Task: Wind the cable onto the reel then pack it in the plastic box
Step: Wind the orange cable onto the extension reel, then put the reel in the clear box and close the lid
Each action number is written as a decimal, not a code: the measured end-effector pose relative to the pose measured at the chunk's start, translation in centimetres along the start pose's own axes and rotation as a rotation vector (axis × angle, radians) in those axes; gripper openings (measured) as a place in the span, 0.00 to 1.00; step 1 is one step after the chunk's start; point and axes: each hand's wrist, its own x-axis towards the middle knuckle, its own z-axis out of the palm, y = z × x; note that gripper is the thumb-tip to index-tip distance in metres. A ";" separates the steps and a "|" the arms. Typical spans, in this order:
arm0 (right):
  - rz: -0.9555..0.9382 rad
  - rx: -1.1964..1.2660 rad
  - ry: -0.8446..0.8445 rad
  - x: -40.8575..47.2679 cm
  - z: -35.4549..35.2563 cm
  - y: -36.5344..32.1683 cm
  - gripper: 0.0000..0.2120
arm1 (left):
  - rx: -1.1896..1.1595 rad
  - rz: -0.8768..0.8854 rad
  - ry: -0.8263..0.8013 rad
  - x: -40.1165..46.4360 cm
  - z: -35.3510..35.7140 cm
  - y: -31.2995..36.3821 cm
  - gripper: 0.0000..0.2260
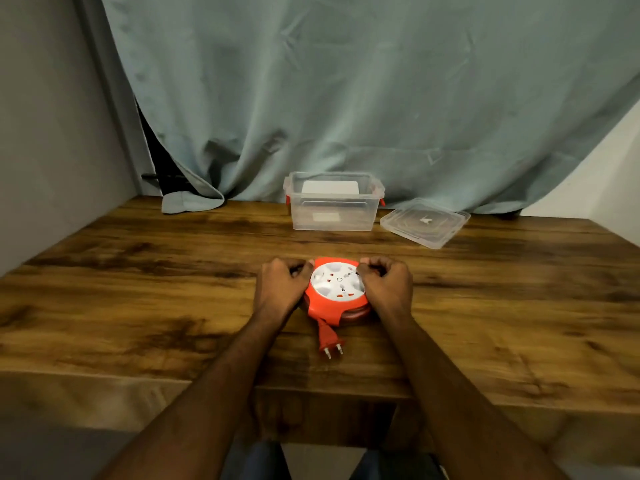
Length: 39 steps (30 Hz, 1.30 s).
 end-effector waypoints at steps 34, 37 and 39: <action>0.002 0.285 -0.161 14.3 5.3 0.2 0.44 | -0.548 -0.162 0.060 14.7 5.3 -2.1 0.23; 0.019 0.294 -0.152 15.3 6.0 0.2 0.43 | -0.573 -0.187 0.058 15.4 5.7 -2.2 0.22; 0.009 0.290 -0.156 15.5 6.0 0.1 0.39 | -0.585 -0.213 0.065 15.5 5.8 -2.2 0.22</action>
